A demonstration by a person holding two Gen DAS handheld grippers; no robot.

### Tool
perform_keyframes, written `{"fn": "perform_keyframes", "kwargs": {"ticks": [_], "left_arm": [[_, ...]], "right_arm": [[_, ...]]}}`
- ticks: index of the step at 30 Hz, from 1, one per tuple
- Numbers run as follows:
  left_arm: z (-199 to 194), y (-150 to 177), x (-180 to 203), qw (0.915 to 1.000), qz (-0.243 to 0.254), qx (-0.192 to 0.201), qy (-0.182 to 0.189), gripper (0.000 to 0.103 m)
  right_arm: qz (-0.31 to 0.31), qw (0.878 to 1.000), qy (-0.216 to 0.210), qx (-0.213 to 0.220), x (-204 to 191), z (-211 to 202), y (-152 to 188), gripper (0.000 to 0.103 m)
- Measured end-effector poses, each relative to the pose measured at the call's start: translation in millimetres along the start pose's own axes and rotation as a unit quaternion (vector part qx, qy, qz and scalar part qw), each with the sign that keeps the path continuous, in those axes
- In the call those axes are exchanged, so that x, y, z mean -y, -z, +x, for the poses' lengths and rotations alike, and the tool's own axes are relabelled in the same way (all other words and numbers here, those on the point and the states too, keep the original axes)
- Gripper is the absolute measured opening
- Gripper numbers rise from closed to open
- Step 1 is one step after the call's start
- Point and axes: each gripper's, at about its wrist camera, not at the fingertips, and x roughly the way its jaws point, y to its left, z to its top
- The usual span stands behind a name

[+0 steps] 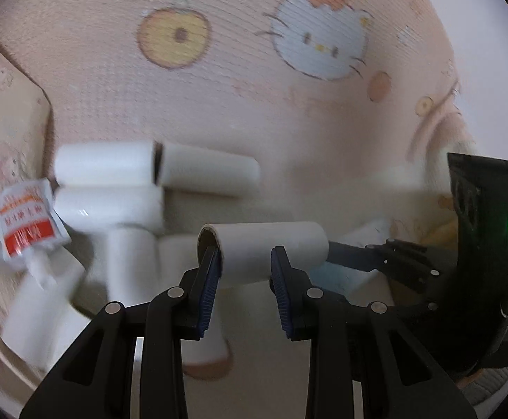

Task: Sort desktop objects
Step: 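Lift the white tube with the left tool and pull it clear of the pile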

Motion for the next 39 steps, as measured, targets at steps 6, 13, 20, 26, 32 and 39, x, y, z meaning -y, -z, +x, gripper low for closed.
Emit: {"fn": "perform_keyframes", "kwargs": {"ticks": [6, 13, 20, 26, 32, 39], "left_arm": [[-7.5, 31.7, 26.4, 0.9996, 0.006, -0.025, 0.013, 0.032], [-10.7, 59.9, 41.3, 0.9981, -0.006, -0.057, 0.023, 0.032], [8.0, 71.7, 55.7, 0.9941, 0.025, -0.104, 0.018, 0.032], [29.6, 74.8, 59.8, 0.9905, 0.051, -0.128, -0.009, 0.033], [16.1, 71.2, 47.8, 0.9933, 0.018, -0.114, -0.007, 0.033], [-14.6, 75.9, 33.6, 0.9957, -0.014, -0.091, -0.003, 0.032]], "right_arm": [[0.002, 0.999, 0.032, -0.007, 2.3, -24.4, 40.3, 0.053], [-0.017, 0.998, 0.049, -0.036, -6.6, -37.1, 97.7, 0.053], [0.034, 0.998, 0.035, -0.048, 7.9, -43.3, 132.7, 0.053], [0.066, 0.995, 0.039, -0.068, 19.0, -30.7, 143.6, 0.053], [0.083, 0.992, 0.043, -0.083, 23.3, -28.9, 149.0, 0.054], [0.057, 0.994, 0.07, -0.059, 18.9, -58.0, 143.2, 0.053]]}}
